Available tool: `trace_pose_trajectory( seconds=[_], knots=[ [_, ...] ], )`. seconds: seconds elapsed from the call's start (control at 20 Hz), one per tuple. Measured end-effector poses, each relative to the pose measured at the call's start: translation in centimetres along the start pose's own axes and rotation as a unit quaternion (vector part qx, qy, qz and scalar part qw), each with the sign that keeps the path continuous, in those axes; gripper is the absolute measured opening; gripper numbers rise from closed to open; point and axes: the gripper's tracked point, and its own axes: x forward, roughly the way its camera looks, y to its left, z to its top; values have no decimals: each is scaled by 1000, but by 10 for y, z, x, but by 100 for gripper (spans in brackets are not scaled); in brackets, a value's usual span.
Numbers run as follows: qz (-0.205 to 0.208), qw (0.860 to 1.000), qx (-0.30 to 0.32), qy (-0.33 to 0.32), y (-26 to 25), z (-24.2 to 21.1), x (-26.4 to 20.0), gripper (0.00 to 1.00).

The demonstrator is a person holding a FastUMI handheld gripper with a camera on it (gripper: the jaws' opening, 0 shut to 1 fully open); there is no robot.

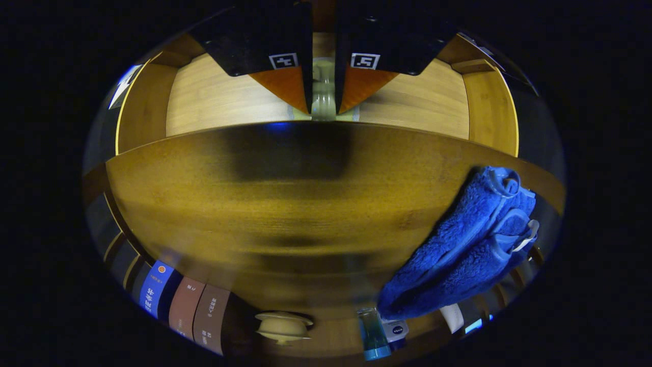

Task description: Pull open the drawer, take out the items inside it, and place them on the countertop above the cabinet.

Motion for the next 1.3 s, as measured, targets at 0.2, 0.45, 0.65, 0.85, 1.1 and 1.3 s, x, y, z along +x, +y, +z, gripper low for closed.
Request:
trace_pose_trajectory(
  seconds=[0.2,0.45,0.65,0.85,1.1,1.3],
  knots=[
    [22,1000,0,-16,6,-15,-26,23],
    [24,995,2,-97,2,-18,-84,23],
    [28,983,8,-182,3,6,-137,23],
    [31,970,6,-240,6,52,-162,23],
    [23,969,13,-246,4,119,-146,23],
    [27,975,14,-222,5,157,-119,23]
  ],
)
